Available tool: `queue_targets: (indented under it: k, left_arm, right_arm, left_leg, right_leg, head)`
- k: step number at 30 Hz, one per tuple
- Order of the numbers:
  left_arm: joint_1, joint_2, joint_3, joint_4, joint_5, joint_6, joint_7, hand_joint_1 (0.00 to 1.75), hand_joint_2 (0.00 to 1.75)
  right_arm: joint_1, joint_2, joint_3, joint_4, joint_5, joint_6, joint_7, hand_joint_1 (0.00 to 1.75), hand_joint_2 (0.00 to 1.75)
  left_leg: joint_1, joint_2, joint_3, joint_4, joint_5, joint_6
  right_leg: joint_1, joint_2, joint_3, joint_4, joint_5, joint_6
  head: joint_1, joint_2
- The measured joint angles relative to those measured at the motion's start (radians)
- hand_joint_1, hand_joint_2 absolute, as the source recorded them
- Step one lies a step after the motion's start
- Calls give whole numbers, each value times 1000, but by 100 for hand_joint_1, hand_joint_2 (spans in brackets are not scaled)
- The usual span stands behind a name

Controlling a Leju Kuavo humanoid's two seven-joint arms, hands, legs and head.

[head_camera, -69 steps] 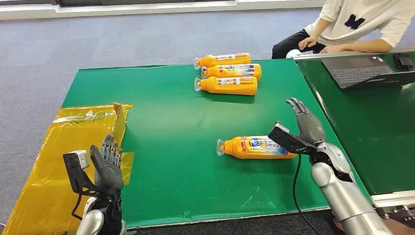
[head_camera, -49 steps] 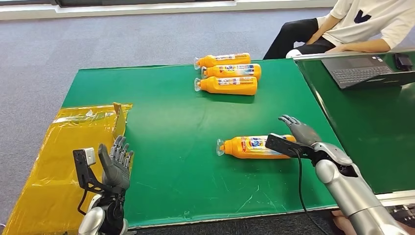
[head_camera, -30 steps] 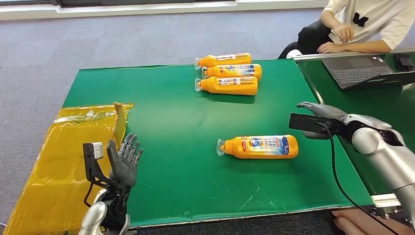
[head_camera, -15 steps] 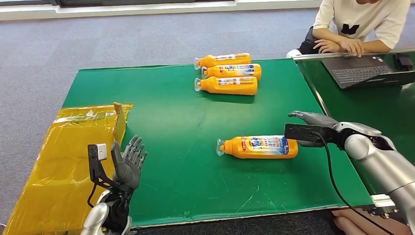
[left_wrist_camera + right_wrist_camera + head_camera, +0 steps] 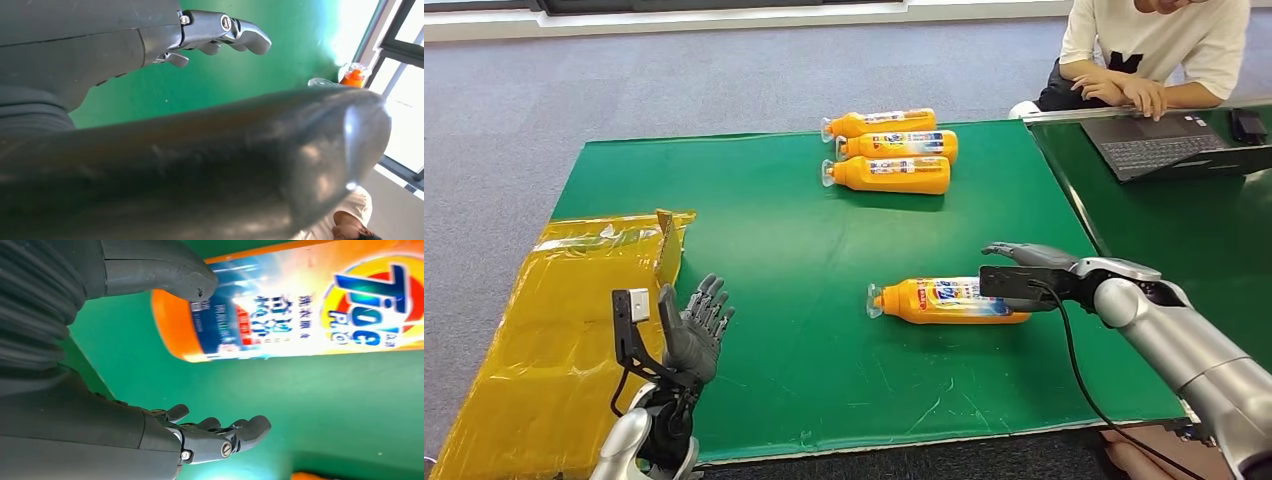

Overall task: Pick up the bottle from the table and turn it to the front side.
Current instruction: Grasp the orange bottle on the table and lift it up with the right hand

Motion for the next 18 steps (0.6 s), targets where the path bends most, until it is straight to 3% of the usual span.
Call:
queue_targets:
  k: [7,18]
  left_arm:
    - [-34,-1,-10,27,27,-14,8,0,0]
    - [-39,-1,-22,42,51,-32,16,0,0]
  right_arm:
    - [-43,96,45,108,-14,-10,-24,0,175]
    - [-43,141,64,164,-22,-22,-35,0,175]
  left_leg:
    - [0,-2,0,0,1,0]
    - [0,-1,0,0,1,0]
  right_leg:
    - [0,-2,0,0,0,0]
    - [0,-1,0,0,0,0]
  head:
    - [0,0]
    - [0,0]
